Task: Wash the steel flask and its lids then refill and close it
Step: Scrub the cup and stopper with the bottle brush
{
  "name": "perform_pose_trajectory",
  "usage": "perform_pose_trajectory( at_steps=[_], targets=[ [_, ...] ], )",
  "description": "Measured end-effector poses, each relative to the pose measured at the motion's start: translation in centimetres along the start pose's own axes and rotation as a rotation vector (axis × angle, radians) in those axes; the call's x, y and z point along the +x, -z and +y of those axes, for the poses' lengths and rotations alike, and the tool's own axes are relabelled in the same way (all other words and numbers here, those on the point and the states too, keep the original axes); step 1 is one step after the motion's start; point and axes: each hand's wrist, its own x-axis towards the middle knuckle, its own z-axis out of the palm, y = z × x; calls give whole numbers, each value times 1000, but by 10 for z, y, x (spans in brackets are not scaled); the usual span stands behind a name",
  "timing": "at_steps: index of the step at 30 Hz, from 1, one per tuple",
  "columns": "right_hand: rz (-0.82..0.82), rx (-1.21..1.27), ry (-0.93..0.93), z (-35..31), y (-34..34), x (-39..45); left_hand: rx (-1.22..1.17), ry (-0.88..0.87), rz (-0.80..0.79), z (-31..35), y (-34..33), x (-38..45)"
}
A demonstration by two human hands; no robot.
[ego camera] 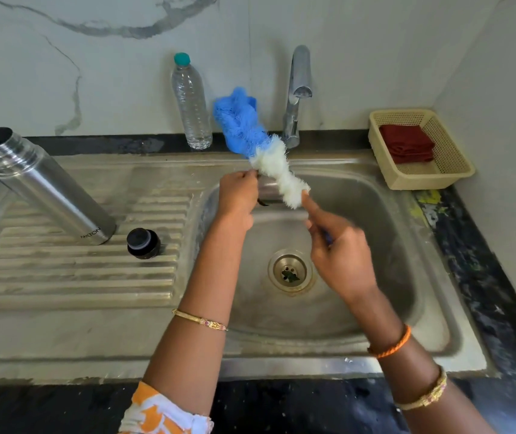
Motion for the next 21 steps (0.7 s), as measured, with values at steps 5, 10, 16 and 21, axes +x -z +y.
perform_pose_trajectory(
  at_steps=[5, 10, 16, 21],
  targets=[
    [115, 7, -4, 1, -14, -9, -192, 145, -43, -5, -6, -8],
    [101, -21, -19, -3, -13, 5, -170, 99, 84, -9, -15, -14],
    [58, -5, -91, 0, -12, 14, -110, 46, 2, -17, -14, -16],
    [-12, -47, -30, -2, -10, 4, -135, 11, 57, -23, -12, -18]
  ],
)
